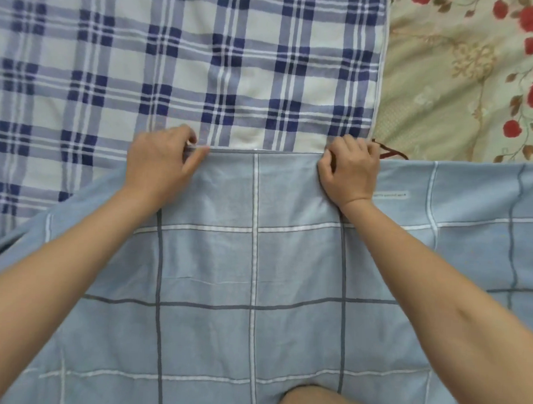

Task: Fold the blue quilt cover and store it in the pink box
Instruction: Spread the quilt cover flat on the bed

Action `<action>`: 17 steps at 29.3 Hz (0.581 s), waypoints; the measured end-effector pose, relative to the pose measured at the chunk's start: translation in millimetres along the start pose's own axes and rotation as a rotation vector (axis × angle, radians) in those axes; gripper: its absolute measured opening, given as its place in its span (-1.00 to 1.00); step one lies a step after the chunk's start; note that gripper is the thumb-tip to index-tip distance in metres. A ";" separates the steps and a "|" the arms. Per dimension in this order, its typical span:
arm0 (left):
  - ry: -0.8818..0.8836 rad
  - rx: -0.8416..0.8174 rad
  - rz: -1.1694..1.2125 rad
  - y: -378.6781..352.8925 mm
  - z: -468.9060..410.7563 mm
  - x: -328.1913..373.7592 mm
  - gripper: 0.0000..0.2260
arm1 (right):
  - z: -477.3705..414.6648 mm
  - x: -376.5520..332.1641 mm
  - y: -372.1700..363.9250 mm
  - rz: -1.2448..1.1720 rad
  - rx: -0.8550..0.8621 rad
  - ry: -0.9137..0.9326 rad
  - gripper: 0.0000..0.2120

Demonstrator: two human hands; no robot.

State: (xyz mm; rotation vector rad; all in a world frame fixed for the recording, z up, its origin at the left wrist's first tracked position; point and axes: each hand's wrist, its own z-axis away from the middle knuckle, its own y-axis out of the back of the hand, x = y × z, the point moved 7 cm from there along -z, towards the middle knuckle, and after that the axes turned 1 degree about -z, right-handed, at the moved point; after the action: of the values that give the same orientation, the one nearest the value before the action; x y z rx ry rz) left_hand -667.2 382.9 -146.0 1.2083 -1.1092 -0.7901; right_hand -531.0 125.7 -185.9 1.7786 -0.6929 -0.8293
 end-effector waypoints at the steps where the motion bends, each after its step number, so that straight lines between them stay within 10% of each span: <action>1: -0.047 -0.021 0.004 -0.4 4.9 1.6 -0.69 | -2.5 5.2 -0.9 -0.008 0.002 -0.006 -0.87; 8: 0.015 -0.088 0.079 3.1 40.4 -17.5 -0.91 | -3.1 3.4 -6.1 0.011 -0.084 -0.006 -0.84; 17: -0.150 -0.165 0.080 23.9 3.7 -16.9 -0.60 | -5.8 10.8 -6.5 -0.006 -0.127 -0.061 -0.82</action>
State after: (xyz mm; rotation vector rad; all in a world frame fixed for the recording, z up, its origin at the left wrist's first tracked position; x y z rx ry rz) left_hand -677.8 402.5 -126.7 0.9729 -1.1824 -0.9038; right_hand -519.4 122.6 -193.0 1.6479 -0.6606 -0.9146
